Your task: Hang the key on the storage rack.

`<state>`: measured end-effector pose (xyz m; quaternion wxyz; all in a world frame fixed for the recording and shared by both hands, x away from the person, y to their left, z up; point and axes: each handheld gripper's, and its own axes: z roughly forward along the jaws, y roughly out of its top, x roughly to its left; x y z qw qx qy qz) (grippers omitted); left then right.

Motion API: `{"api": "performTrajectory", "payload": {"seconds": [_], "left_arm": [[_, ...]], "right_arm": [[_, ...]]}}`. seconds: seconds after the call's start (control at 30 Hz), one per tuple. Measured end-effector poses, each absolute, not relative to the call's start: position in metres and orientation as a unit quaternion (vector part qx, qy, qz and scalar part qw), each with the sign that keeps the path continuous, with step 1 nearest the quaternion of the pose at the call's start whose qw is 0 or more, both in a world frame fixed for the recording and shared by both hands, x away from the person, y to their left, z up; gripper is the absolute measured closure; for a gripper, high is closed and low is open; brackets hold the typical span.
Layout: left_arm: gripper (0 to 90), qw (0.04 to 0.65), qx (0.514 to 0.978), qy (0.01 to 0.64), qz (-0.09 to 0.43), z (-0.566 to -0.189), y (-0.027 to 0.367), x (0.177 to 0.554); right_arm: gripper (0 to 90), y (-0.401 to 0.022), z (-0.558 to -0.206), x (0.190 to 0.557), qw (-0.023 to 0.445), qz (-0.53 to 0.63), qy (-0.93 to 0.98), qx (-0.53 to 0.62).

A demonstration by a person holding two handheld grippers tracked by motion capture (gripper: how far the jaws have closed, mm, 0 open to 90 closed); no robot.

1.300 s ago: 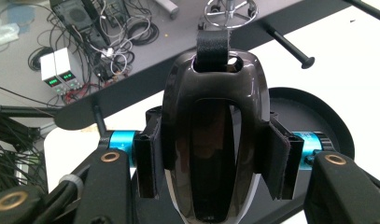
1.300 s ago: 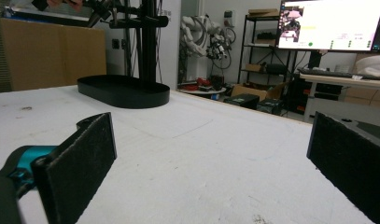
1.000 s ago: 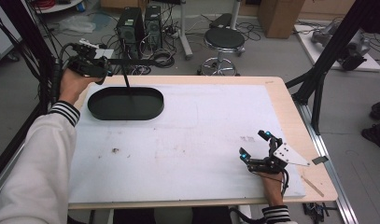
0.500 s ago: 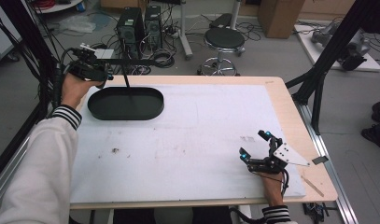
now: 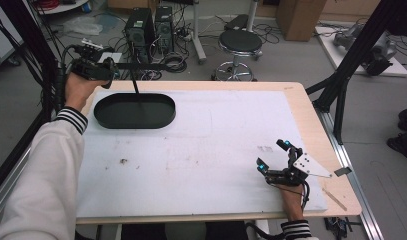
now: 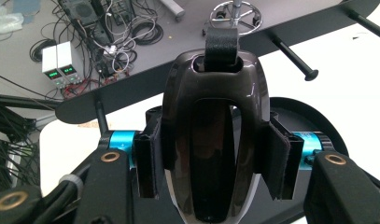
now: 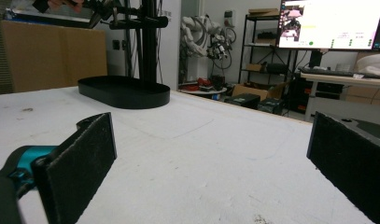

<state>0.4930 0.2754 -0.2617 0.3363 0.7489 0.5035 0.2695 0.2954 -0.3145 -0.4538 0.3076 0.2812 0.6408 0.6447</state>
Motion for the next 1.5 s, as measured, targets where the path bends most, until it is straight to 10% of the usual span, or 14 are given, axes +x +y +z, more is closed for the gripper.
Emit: {"api": "performTrajectory", "payload": {"seconds": [1.5], "left_arm": [[48.7,0.298,0.742,0.543,0.258,-0.331,0.282,0.492]], "right_arm": [[0.3,-0.314,-0.454,0.295,0.306,0.645,0.641,0.283]]}}
